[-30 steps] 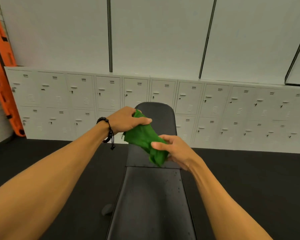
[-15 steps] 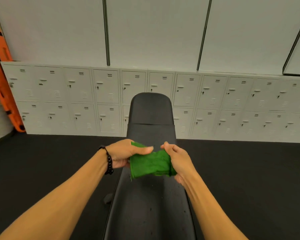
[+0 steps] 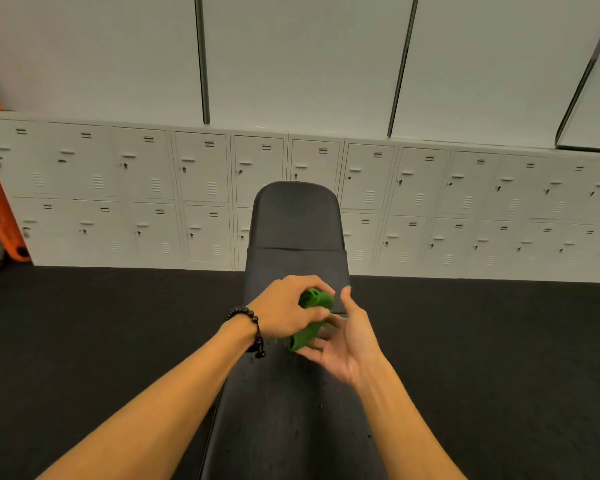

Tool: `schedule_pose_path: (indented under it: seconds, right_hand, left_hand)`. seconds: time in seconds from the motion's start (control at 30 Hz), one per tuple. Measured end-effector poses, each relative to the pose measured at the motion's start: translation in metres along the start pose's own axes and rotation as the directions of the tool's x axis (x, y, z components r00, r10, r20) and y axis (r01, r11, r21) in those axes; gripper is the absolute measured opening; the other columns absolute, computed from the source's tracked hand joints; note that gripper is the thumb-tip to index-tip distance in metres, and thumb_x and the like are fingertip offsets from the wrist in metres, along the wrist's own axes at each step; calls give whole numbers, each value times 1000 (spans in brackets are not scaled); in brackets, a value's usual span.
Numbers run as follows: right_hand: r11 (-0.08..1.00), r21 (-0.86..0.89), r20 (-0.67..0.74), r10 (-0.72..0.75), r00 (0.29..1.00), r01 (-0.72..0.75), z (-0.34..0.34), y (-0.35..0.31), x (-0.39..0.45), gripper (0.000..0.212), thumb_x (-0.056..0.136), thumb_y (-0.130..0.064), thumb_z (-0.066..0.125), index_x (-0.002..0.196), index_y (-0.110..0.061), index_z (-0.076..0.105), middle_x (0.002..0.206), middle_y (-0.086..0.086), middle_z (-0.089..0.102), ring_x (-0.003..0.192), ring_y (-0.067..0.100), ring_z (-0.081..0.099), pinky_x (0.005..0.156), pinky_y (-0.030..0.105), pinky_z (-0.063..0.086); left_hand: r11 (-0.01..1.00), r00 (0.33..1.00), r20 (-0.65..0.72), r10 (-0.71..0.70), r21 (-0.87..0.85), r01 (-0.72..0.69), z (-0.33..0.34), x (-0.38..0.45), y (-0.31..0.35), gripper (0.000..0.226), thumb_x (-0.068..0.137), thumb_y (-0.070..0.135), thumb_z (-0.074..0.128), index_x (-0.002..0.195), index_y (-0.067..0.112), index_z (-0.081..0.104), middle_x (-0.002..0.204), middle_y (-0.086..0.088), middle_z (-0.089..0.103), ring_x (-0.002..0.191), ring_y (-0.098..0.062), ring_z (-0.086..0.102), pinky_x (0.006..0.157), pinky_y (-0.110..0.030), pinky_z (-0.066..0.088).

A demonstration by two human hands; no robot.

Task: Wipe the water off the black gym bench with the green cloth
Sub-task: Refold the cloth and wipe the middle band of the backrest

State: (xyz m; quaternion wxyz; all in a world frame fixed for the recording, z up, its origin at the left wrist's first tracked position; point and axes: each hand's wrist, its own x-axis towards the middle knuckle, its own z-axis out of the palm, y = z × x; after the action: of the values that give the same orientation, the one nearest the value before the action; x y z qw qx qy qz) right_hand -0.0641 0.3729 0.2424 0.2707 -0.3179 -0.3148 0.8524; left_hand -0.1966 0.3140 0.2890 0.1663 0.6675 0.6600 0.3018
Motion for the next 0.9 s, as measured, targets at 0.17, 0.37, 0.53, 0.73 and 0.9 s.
schedule_pose_path:
  seconds: [0.17, 0.37, 0.53, 0.73, 0.9]
  right_hand:
    - [939, 340, 87, 33, 996, -60, -19, 15, 13, 62, 102, -46, 39, 110, 4, 73, 110, 21, 70, 92, 34, 69, 82, 44, 54]
    - [971, 226, -237, -21, 971, 76, -37, -8, 46, 73, 97, -64, 37, 113, 2, 65, 92, 23, 69, 72, 31, 63, 60, 34, 53]
    - [950, -106, -450, -309, 838, 294, -32, -51, 94, 39, 104, -43, 44, 108, -9, 62, 94, 15, 68, 71, 28, 61, 68, 39, 51]
    - [78, -990, 19, -748, 664, 116, -35, -64, 150, 44, 107, -28, 34, 150, -29, 39, 143, 8, 43, 120, 33, 48, 96, 45, 44]
    - [-464, -880, 282, -686, 671, -105, -62, -31, 154, 51, 100, -19, 43, 149, -27, 34, 144, 10, 36, 103, 31, 44, 73, 43, 51]
  left_hand:
    - [976, 988, 135, 71, -212, -42, 10, -11, 7, 16, 92, 28, 67, 107, 24, 70, 96, 1, 73, 80, -18, 71, 73, -37, 60]
    - [988, 967, -233, -101, -134, 71, -7, 12, -42, 10, 92, 28, 66, 88, 21, 72, 77, 5, 73, 74, -8, 69, 71, -18, 53]
    - [966, 924, -284, -256, -41, 255, -5, 45, -100, 11, 92, 33, 66, 96, 23, 69, 97, 6, 69, 91, -8, 64, 79, -20, 49]
    - [927, 907, -213, -364, 13, 375, 11, 83, -134, 59, 91, 59, 55, 144, 43, 35, 163, -4, 10, 150, -30, 10, 117, -57, 15]
    - [885, 887, -122, -446, 92, 457, 36, 99, -147, 84, 84, 81, 32, 153, 47, -1, 156, 6, -36, 142, -25, -37, 112, -66, -11]
